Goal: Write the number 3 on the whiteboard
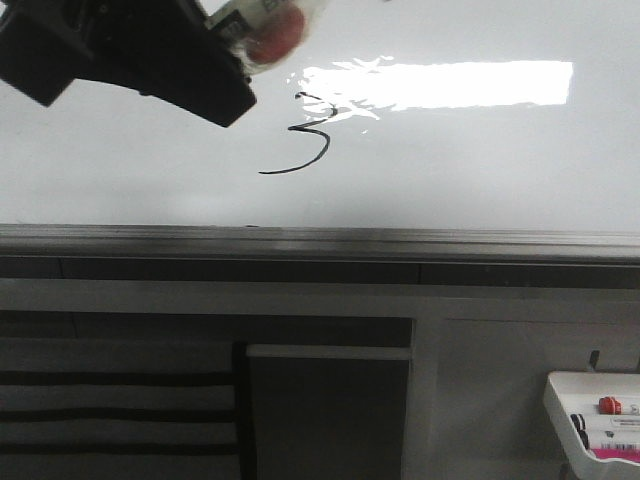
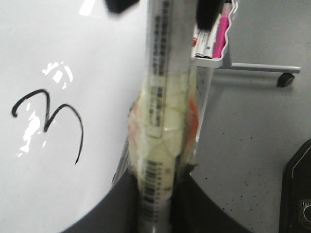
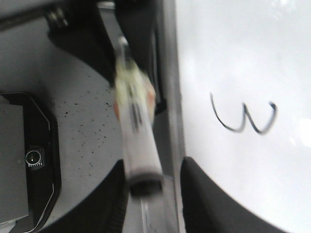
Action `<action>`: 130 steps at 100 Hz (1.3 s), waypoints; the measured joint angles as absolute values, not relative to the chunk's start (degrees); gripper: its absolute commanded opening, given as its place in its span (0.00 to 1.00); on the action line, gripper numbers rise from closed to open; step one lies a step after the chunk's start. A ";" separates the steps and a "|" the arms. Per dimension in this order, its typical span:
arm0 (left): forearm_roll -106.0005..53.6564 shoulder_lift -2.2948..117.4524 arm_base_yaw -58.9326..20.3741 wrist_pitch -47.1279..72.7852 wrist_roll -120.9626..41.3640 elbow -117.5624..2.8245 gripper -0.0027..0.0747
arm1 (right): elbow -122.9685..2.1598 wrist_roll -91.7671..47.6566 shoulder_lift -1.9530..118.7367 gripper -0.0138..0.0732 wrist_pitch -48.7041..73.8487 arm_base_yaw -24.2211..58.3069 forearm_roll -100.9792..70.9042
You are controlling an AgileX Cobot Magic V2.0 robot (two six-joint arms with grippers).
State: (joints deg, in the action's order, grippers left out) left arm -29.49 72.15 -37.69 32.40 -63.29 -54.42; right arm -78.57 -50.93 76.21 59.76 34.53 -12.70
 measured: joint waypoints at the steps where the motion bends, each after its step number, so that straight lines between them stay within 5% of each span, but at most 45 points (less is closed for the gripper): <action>1: -29.49 72.15 -37.15 32.40 -63.16 -54.42 0.01 | -78.57 -50.04 75.74 0.41 59.92 34.24 -12.41; 25: -29.50 72.15 -23.51 31.48 -55.46 -54.42 0.01 | -78.84 -43.45 68.85 0.41 64.10 24.08 -8.83; 50: -36.90 73.51 -9.59 27.45 -47.24 -54.30 0.01 | -78.84 -42.92 68.08 0.41 64.29 22.08 -8.75; 92: -40.99 78.68 -6.21 21.66 -46.20 -54.22 0.02 | -78.84 -42.92 68.08 0.41 63.91 22.08 -8.75; 130: -33.47 78.78 -6.21 20.94 -35.58 -54.22 0.37 | -78.84 -42.82 68.08 0.41 63.82 22.08 -8.75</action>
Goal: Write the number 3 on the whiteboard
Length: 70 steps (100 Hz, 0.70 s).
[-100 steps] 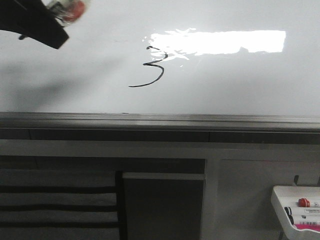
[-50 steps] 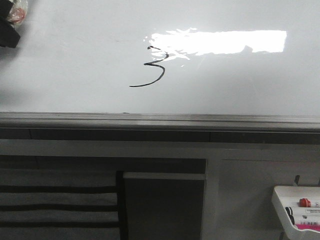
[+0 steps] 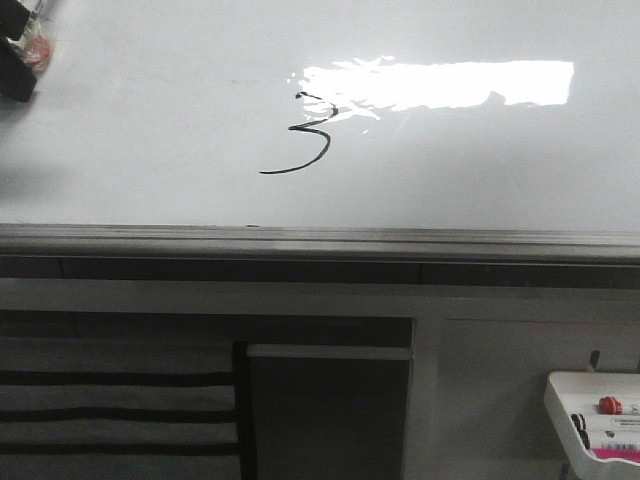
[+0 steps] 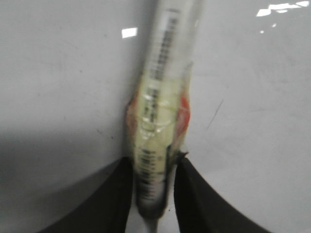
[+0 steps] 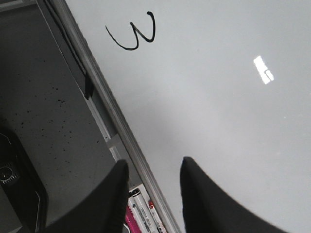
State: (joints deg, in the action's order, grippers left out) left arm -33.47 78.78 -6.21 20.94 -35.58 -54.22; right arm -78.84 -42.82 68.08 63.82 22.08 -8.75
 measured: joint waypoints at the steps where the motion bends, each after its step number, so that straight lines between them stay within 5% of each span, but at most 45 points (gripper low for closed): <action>1: -33.34 78.78 -6.21 20.94 -35.59 -54.22 0.38 | -78.84 -42.82 68.08 0.41 63.82 22.08 -8.75; 38: -32.11 78.36 -6.21 21.18 -34.89 -54.22 0.39 | -78.84 -40.79 68.08 0.41 63.82 22.08 -8.63; 70: -29.95 63.86 -6.21 29.11 -34.75 -53.95 0.39 | -77.30 -10.85 62.00 0.41 63.29 22.08 1.30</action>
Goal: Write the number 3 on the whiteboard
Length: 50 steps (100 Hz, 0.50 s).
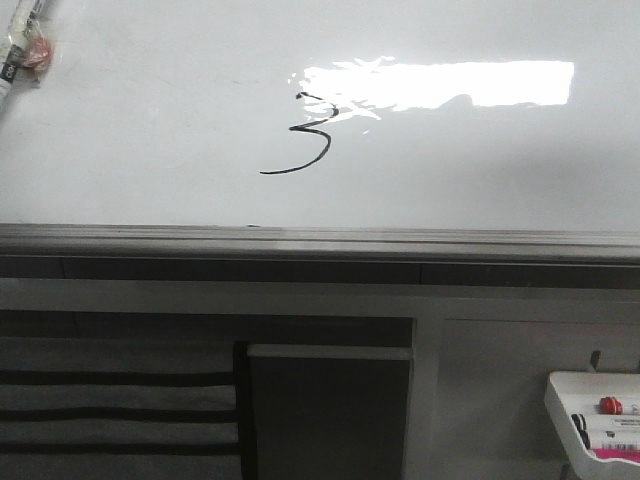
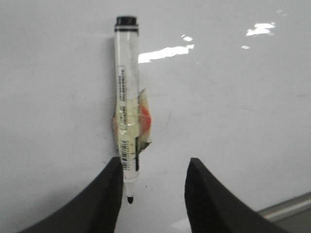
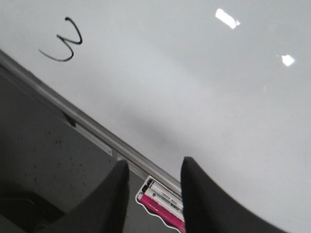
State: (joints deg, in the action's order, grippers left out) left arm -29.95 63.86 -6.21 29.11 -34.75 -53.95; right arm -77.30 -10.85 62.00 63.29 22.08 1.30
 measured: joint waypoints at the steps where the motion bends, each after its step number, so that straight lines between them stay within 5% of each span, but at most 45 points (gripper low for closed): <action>1: -30.01 62.96 -6.21 29.81 -34.75 -53.95 0.39 | -76.78 -10.39 61.30 0.41 62.80 22.08 1.42; 20: -29.56 50.65 -6.21 33.31 -34.75 -49.62 0.39 | -64.35 -2.01 50.52 0.37 52.01 22.08 1.68; 50: -31.58 36.31 -6.21 24.85 -34.75 -33.13 0.36 | -44.29 4.27 37.78 0.17 36.79 22.08 1.71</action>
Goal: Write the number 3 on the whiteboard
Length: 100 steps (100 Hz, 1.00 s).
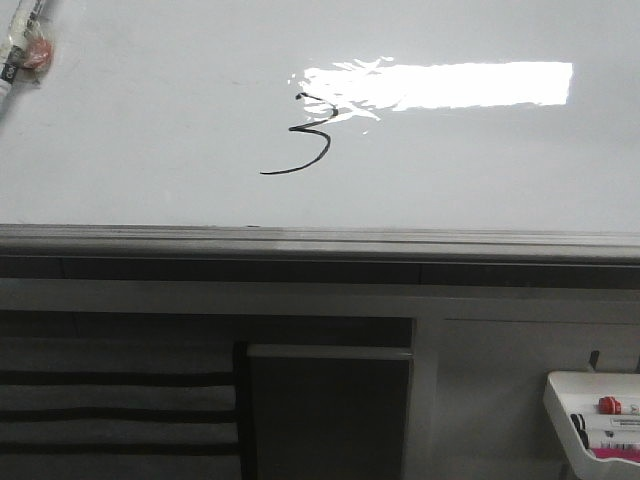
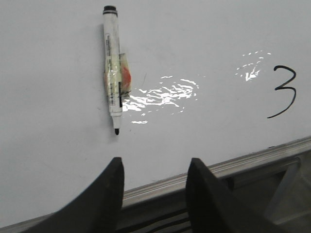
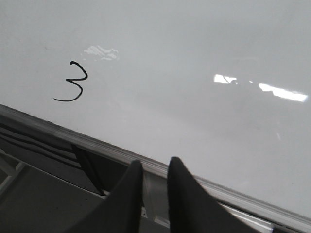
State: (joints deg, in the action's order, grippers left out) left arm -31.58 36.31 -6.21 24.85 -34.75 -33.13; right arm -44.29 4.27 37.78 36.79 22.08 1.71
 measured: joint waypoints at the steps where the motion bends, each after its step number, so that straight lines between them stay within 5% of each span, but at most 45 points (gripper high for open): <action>1: -31.60 36.14 -6.21 24.51 -34.75 -32.48 0.36 | -43.99 4.42 37.63 0.16 36.63 22.08 1.71; 11: -31.95 34.84 -6.21 20.37 -34.75 -29.08 0.23 | -41.17 4.78 36.33 0.07 35.26 22.08 1.71; 24: -32.19 34.71 -6.21 18.80 -34.75 -27.72 0.01 | -40.20 4.99 36.12 0.07 34.45 22.08 1.71; 74: -33.09 33.18 -6.43 18.32 -34.75 -27.29 0.01 | -40.12 4.99 36.12 0.07 33.11 22.08 1.71; 100: -31.91 14.45 -4.80 11.84 -34.75 -16.85 0.01 | -40.12 4.99 36.12 0.07 33.11 22.08 1.71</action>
State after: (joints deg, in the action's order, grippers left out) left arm -31.91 14.45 -4.80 11.84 -34.75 -16.85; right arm -40.12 4.99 36.12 33.11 22.08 1.71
